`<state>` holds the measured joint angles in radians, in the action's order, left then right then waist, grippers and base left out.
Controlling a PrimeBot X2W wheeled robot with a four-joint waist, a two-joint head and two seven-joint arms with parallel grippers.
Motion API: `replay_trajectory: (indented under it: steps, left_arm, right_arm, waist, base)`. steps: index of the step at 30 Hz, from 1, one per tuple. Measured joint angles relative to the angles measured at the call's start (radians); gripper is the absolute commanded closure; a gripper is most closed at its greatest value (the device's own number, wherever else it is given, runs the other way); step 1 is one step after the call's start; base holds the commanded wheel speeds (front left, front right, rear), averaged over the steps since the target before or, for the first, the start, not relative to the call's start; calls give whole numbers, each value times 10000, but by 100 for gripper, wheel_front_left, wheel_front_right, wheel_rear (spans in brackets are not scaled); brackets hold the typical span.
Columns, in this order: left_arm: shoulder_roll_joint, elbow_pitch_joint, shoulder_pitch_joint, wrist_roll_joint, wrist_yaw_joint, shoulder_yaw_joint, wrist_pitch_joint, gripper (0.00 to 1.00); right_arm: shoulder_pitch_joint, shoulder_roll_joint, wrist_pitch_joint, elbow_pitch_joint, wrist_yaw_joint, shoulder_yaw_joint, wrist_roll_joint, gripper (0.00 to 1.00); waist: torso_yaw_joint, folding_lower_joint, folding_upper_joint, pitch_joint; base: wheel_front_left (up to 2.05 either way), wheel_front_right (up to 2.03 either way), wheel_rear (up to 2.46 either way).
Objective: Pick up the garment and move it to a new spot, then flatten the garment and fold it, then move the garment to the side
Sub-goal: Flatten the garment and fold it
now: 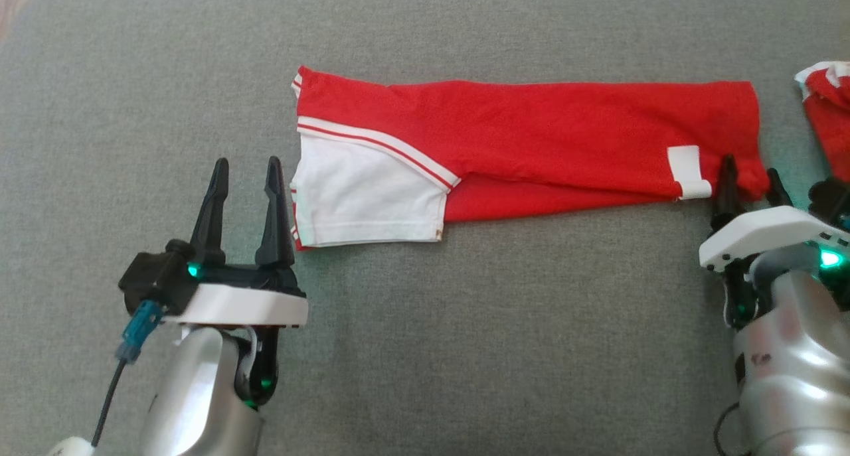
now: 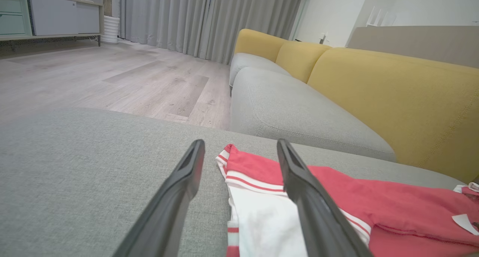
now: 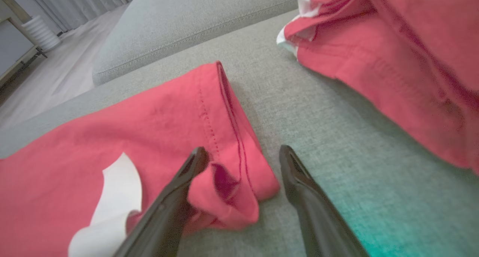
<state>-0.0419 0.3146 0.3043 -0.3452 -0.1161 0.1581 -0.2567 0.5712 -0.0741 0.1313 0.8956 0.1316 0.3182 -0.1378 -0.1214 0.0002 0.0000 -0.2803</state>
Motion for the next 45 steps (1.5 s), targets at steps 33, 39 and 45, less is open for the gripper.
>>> replay_trajectory:
  steps: [33,39,45]
  left_arm:
    - [4,2,-44,-155,-67,17,0,0]
    - [4,-12,-227,-163,-58,2,0,0]
    - [0,-13,-500,-272,31,19,0,0]
  right_arm:
    - [740,-1089,838,52,0,-1127,-654,100]
    - [720,-257,499,-869,0,-2642,-1131,100]
    - [497,65,163,-1471,0,-4178,-1820,100]
  waist:
    - [468,-2,0,940]
    - [200,-2,0,1270]
    - [-210,-3,1,1512]
  base:
    - [0,0,0]
    - [0,0,0]
    - [0,0,0]
